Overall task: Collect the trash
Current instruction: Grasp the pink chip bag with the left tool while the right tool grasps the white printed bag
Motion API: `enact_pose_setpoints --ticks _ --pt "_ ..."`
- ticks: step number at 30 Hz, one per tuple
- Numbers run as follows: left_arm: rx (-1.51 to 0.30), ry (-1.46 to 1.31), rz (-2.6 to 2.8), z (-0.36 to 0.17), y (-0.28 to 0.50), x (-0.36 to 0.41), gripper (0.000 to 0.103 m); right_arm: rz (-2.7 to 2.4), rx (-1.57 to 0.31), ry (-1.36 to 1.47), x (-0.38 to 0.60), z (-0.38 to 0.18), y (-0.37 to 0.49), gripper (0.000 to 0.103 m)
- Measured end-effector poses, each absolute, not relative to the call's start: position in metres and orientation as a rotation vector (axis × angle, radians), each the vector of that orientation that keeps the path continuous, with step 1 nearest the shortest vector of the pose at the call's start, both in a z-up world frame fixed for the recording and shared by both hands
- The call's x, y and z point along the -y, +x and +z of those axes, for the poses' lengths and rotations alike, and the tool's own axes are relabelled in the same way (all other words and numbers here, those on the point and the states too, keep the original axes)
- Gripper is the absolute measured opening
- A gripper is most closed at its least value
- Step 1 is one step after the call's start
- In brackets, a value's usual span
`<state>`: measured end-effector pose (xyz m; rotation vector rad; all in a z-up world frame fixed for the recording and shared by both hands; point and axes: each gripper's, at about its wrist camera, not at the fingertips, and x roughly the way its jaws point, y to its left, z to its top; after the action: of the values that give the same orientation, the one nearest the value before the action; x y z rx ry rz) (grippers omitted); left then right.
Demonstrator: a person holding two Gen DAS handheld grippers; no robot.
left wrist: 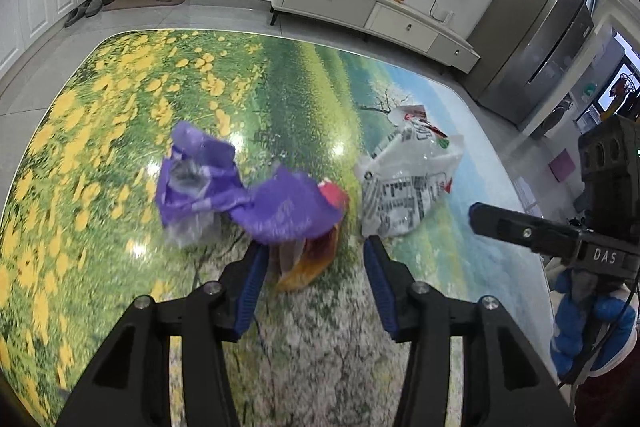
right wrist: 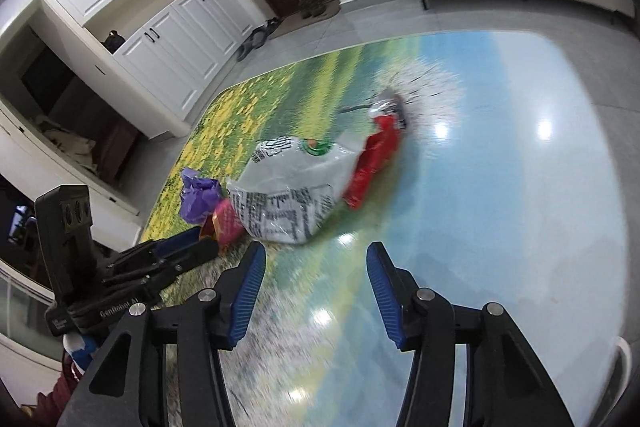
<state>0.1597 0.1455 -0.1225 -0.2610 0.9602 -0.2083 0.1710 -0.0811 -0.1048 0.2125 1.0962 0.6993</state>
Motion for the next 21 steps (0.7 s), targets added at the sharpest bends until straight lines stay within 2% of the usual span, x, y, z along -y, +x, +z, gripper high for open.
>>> enact_pose_setpoints --ticks 14,15,16,17,18,21 --pt "-0.948 -0.225 -0.204 -0.131 0.19 -0.139 0.046 0.718 -1.124 0.358 0.068 -0.127 0.2 0.051" --pt "-0.946 -0.221 -0.204 -0.131 0.19 -0.138 0.044 0.714 -1.12 0.36 0.069 -0.126 0.2 0.051" --pt "-0.946 -0.219 -0.208 -0.132 0.19 -0.138 0.037 0.707 -1.116 0.36 0.069 -0.126 0.2 0.049" --pt "-0.946 -0.217 -0.21 -0.132 0.189 -0.137 0.032 0.702 -1.116 0.359 0.069 -0.127 0.201 0.042" --pt "-0.945 -0.218 -0.215 -0.133 0.188 -0.136 0.032 0.699 -1.118 0.358 0.069 -0.128 0.202 0.032" --pt "-0.943 -0.222 -0.224 -0.133 0.183 -0.134 0.03 0.689 -1.124 0.35 0.072 -0.131 0.201 0.014"
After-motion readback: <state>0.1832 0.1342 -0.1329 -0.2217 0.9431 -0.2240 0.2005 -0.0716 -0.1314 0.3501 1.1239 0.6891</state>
